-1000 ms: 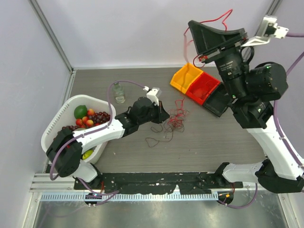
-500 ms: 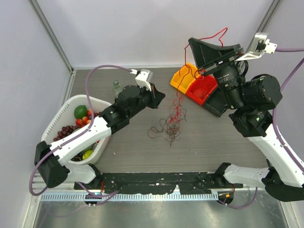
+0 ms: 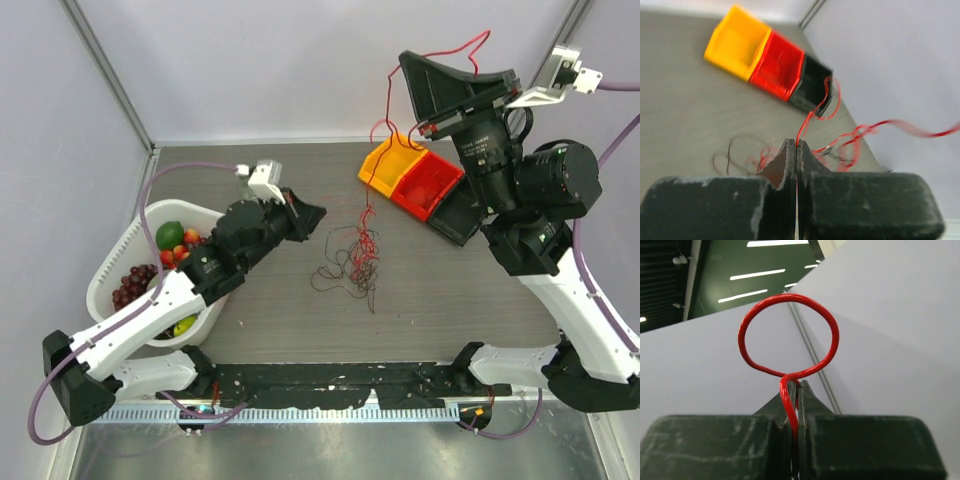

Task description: Untangle the cables

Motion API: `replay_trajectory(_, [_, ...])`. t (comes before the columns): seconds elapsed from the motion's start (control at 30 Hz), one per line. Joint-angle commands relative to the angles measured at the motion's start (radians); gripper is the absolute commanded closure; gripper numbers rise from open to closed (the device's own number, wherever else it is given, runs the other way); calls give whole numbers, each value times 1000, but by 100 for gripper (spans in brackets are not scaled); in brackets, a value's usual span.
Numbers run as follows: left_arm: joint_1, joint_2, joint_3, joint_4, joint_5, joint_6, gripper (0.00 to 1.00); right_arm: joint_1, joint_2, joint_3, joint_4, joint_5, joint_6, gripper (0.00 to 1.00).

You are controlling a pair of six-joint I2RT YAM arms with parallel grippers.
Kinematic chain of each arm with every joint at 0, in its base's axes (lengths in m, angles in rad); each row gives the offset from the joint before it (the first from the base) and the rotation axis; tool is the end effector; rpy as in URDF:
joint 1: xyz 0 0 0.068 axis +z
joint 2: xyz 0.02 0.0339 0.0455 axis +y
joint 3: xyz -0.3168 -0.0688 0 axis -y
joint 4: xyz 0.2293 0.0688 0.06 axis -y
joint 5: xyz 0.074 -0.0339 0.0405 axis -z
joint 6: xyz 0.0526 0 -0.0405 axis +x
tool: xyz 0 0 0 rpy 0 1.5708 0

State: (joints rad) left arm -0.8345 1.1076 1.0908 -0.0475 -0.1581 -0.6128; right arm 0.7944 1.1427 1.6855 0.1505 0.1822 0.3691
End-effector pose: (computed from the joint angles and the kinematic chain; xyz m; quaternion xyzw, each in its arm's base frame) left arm 0.1636 -0.1681 0.4450 0.0268 0.7287 -0.4083 0.5491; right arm 0.1123 0.1007 0.6519 -0.0088 0.4309 0.4631 0.7745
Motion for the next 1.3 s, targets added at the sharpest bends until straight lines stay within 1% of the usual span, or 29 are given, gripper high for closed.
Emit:
replay_trajectory(0.0, [9, 9, -217, 39, -52, -251, 100, -3, 78, 153, 75, -75, 62, 99])
replay_trajectory(0.03, [9, 24, -248, 78, -52, -263, 100, -1, 98, 164, 80, -88, 73, 99])
replay_trajectory(0.1, [18, 63, -279, 51, -55, -301, 100, -3, 126, 206, 80, -107, 96, 99])
replay_trajectory(0.2, [31, 115, -339, 90, -34, -321, 100, -1, 149, 278, 58, -113, 106, 99])
replay_trajectory(0.27, [31, 142, -390, 139, -31, -318, 100, -3, 152, 307, 54, -118, 102, 99])
replay_trajectory(0.37, [35, 172, -420, 118, -55, -298, 100, 0, 147, 332, 38, -113, 84, 99])
replay_trajectory(0.47, [35, 166, -434, 107, -43, -269, 100, -4, 129, 327, 18, -112, 45, 99])
replay_trajectory(0.57, [35, 126, -411, 54, -8, -214, 99, -3, 80, 243, 17, -98, 30, 99])
replay_trajectory(0.6, [37, 94, -398, 26, 14, -194, 90, -1, 69, 199, 17, -92, 25, 99])
replay_trajectory(0.63, [37, 57, -396, 31, 50, -176, 76, -1, 51, 180, 17, -95, 25, 99])
replay_trajectory(0.67, [37, 16, -414, 73, 84, -157, 56, -3, 42, 142, 14, -95, 24, 99])
replay_trajectory(0.7, [35, -44, -449, 142, 122, -153, 41, -3, 26, 128, 14, -101, 22, 100])
replay_trajectory(0.73, [35, -102, -485, 250, 147, -154, 17, -3, 22, 97, 12, -107, 19, 99])
replay_trajectory(0.77, [35, -151, -526, 306, 153, -157, 1, -1, 14, 83, 9, -119, 16, 99])
replay_trajectory(0.8, [35, -191, -529, 340, 154, -148, 0, -3, 12, 68, 1, -122, 13, 99])
replay_trajectory(0.83, [35, -215, -517, 347, 185, -128, 0, -1, 6, 60, -5, -127, 11, 99])
replay_trajectory(0.9, [31, -227, -473, 362, 218, -81, 0, -3, -3, 31, -8, -127, 8, 100])
replay_trajectory(0.97, [14, -194, -425, 409, 268, -41, 0, -3, -9, 3, -2, -136, 8, 99])
replay_trajectory(1.03, [-15, -137, -363, 419, 276, 4, 0, -3, -6, -10, 3, -148, 16, 99])
replay_trajectory(1.1, [-64, -71, -303, 442, 249, 62, 0, -3, 2, -14, 8, -161, 24, 99])
replay_trajectory(1.17, [-121, 9, -250, 475, 180, 132, 0, -3, 9, -10, 14, -167, 33, 99])
replay_trajectory(1.23, [-136, 67, -206, 509, 102, 182, 0, -3, 17, 2, 14, -167, 44, 99])
replay_trajectory(1.27, [-138, 95, -198, 535, 73, 195, 3, -3, 20, 6, 14, -167, 47, 99])
